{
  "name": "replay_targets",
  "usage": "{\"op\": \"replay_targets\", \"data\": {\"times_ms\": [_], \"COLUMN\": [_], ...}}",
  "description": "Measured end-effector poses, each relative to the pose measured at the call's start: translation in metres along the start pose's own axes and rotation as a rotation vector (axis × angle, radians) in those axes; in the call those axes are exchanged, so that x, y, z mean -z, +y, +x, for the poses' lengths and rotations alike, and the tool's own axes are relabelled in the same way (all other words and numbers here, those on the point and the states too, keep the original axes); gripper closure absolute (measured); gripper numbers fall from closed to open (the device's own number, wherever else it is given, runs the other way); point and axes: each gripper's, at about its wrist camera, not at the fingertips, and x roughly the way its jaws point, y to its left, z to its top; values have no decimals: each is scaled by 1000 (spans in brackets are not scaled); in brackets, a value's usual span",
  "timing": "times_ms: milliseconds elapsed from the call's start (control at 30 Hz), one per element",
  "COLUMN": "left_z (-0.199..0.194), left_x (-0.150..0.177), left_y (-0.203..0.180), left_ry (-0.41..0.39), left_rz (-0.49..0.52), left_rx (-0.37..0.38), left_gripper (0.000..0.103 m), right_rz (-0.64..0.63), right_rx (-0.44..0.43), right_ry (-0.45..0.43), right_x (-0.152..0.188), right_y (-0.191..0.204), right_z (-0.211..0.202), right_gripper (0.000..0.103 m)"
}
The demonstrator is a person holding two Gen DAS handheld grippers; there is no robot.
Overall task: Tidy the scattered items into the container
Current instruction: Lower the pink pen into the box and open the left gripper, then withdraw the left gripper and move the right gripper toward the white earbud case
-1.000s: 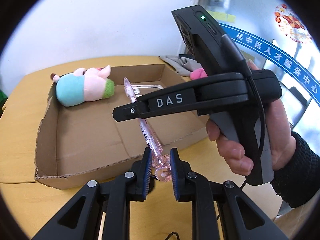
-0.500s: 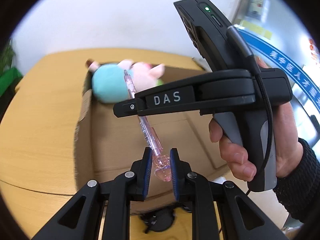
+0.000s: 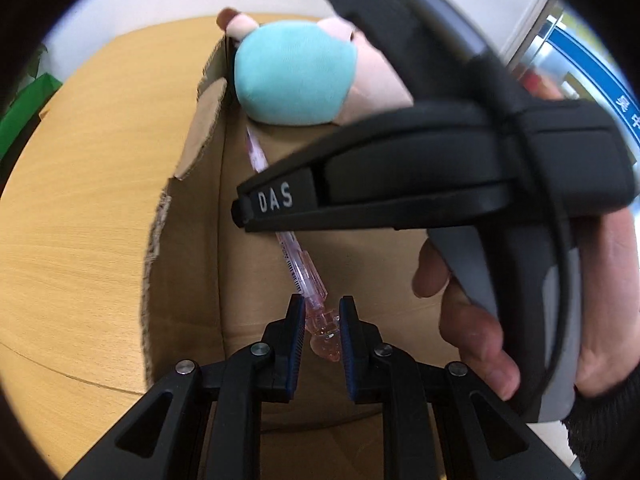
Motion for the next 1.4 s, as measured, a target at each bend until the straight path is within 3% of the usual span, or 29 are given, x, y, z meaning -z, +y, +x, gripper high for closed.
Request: {"op": "replay_targets", "data": {"times_ms": [333,433,500,567,600,700,800,833,967,1067,1133,1233,1400], "left_z": [4,2,-1,-9,-14,-36,-68,-80,-121,-145,-153,-157,-157], "left_x": [-4,-2,1,5,7,15,31,38,69,96,106,110,107], "left_y": [8,7,7,7,6,5,1,-1,-12,-27,-37,-56,-79], "left_ry": [53,52,51,43,33,-17,-117,-160,-292,-389,-432,-488,-540], "left_rz": [-65,-69,-77,-83,-84,-90,-89,-88,-79,-56,-33,-4,4], "left_rx": [-20,-10,-2,-9,-14,-27,-44,-44,-52,-90,-99,-116,-129], "left_gripper": [85,86,85,85,85,76,49,44,42,33,26,26,26], "right_rz": [8,-48,-58,-51,-45,-31,-41,-47,-63,-81,-67,-56,-26], "right_rx": [-3,0,-20,23,52,7,-5,1,29,103,160,310,418], "right_ry": [-30,-38,-37,-67,-99,-147,-228,-257,-392,-498,-529,-573,-615], "right_x": [-1,1,2,5,7,14,31,39,91,141,163,198,230], "right_y": [-3,3,4,5,4,2,5,6,13,13,11,12,13], "right_z": [0,-1,-4,-14,-24,-53,-98,-113,-177,-215,-227,-238,-245], "right_gripper": [92,88,69,19,14,14,11,9,0,0,0,0,0]}}
